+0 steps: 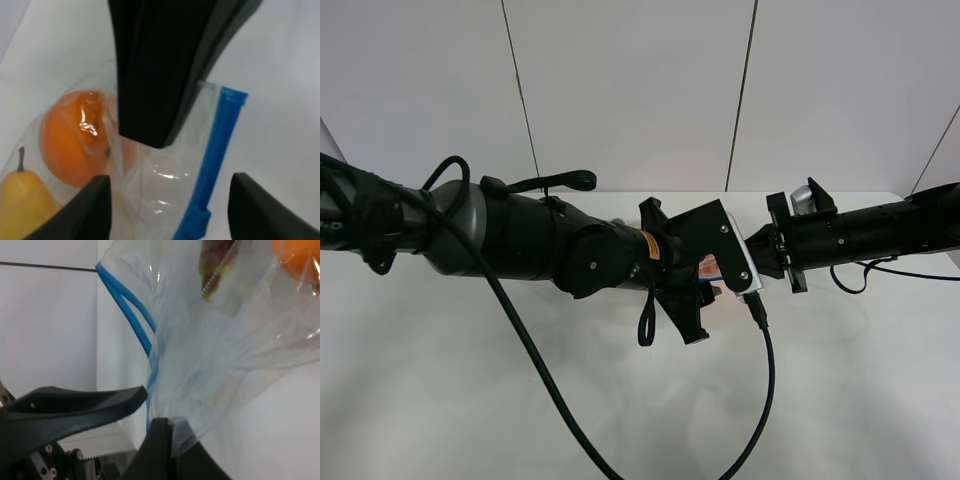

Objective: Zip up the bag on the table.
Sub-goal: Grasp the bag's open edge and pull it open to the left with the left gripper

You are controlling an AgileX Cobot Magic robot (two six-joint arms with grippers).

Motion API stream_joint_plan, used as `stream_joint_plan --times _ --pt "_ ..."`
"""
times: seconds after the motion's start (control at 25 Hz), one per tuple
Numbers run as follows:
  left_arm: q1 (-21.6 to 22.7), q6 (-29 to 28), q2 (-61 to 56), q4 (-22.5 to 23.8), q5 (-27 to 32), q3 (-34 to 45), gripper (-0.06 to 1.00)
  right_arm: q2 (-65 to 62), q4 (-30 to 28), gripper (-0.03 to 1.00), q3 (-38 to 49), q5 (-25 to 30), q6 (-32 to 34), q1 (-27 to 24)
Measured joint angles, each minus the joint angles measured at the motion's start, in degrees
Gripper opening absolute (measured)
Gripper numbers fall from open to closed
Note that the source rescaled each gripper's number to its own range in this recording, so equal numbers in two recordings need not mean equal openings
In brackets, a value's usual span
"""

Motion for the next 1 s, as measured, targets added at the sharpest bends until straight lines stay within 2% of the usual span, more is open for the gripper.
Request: stream_joint_plan --times 0.28,0.52,0.84,1.0 --pt "0.0 0.0 0.0 0.0 0.8 0.0 0.74 0.0 0.0 0.0 -1.2 0.4 0.0 0.0" --pt "0.0 0.2 0.0 0.0 0.8 0.0 0.56 0.0 -0.2 0.0 -1.7 0.8 0.2 0.0" --pt "0.0 1.4 0.0 0.0 0.8 0.0 0.49 0.0 -0.4 0.0 -1.7 0.8 0.4 0.0" --pt "0.0 1.5 0.0 0.0 0.7 0.0 0.36 0.0 -0.9 0.0 -1.7 0.8 0.4 0.0"
